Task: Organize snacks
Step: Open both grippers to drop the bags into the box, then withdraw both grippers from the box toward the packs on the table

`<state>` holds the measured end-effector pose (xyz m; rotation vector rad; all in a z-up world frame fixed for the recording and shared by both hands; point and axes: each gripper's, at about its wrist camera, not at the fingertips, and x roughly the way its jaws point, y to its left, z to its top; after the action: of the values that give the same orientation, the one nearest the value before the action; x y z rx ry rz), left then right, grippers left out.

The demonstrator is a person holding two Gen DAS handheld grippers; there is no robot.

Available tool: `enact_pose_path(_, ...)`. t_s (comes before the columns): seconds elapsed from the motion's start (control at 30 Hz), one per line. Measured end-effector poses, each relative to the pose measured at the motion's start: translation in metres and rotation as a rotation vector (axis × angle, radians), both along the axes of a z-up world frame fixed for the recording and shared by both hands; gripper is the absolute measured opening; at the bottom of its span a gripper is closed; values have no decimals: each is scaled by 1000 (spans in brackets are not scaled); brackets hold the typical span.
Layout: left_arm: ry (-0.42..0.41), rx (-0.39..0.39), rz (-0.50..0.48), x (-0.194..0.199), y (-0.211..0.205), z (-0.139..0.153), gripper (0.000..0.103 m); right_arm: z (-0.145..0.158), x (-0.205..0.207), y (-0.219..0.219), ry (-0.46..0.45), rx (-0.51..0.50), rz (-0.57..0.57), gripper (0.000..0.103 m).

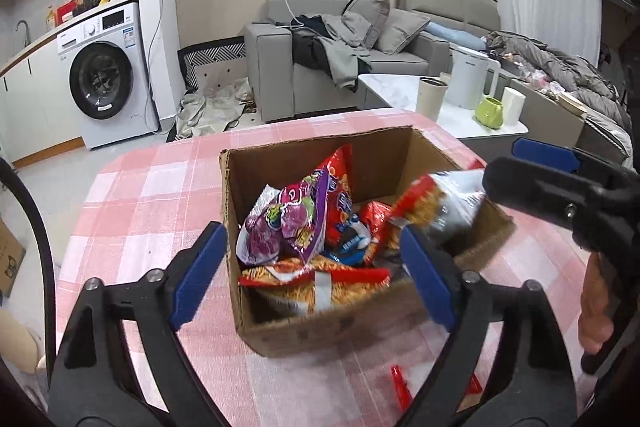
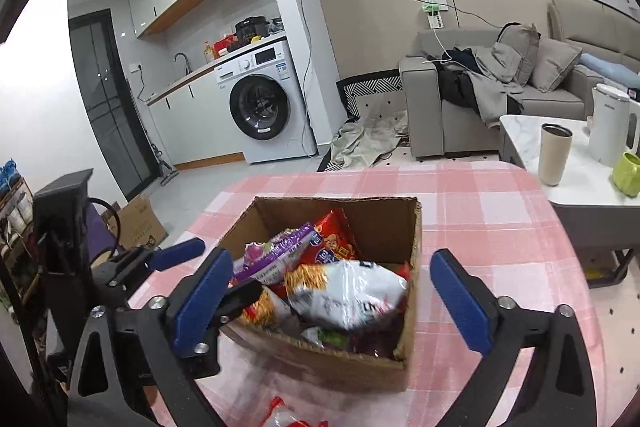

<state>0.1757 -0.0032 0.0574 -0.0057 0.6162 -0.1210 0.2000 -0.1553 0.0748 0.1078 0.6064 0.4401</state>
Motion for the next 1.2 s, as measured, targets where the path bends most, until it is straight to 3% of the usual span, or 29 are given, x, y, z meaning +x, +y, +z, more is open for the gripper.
enact_pose_path(0.07,-12,-11,5,-11,1,0,102,0,-8,-3,-1,-25,13,103)
enact_pose_path(0.4,-4,-66,23,-60,18,-8,102,-17,-35,-17,49,-54,11,103)
enact_pose_path(0.7,-5,-44,24,-96,24,-14,102,-37,-58,-21,102,-66,33,103)
enact_pose_path(0.97,24,-39,33,-104,24,-21,102,-55,-66,-17,161,-82,69,103)
enact_pose_path(1.2,48,-48,66,-111,36,-29,102,-79,-66,-6,229,-154,69,103)
